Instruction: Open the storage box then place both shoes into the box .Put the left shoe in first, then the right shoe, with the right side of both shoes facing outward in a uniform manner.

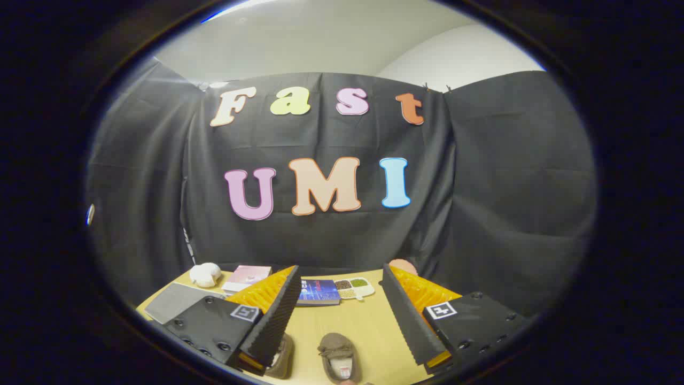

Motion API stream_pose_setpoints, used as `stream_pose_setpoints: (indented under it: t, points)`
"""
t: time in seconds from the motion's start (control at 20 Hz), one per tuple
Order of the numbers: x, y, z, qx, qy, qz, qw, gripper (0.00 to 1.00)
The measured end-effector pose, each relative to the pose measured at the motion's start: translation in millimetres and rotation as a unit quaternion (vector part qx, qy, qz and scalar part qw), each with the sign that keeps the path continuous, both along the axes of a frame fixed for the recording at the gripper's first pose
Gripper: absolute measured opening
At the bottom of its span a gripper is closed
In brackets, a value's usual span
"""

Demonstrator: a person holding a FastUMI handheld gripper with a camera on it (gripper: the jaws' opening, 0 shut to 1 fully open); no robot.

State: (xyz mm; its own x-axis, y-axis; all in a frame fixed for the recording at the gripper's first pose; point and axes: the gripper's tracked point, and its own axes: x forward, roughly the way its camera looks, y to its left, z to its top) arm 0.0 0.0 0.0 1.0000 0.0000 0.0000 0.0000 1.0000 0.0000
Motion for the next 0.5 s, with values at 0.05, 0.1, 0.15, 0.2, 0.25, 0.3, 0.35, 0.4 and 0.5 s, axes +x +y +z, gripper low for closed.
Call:
stream_pose_setpoints:
  t: [0.05,0.1,0.15,0.2,0.25,0.3,0.35,0.4,0.5]
  points:
    - [-3.0,2.5,-1.2,-0.001,-0.001,-0.003,1.000,1.00]
    - [-5.4,6.4,-3.3,-0.001,0.000,-0.006,1.000,1.00]
    - [-8.0,10.5,-5.6,-0.002,0.002,-0.007,1.000,1.00]
    - [-9.3,15.3,-8.4,-0.006,0.004,-0.007,1.000,1.00]
    - [-10.9,19.1,-9.5,-0.010,0.006,-0.008,1.000,1.00]
    - [-11.7,23.8,-10.9,-0.015,0.007,-0.007,1.000,1.00]
    - [-13.1,29.8,-11.6,-0.017,0.008,-0.005,1.000,1.00]
    - [-14.4,36.3,-12.5,-0.017,0.009,-0.001,1.000,1.00]
    - [-15.2,49.0,-16.5,-0.014,0.016,0.010,1.000,1.00]
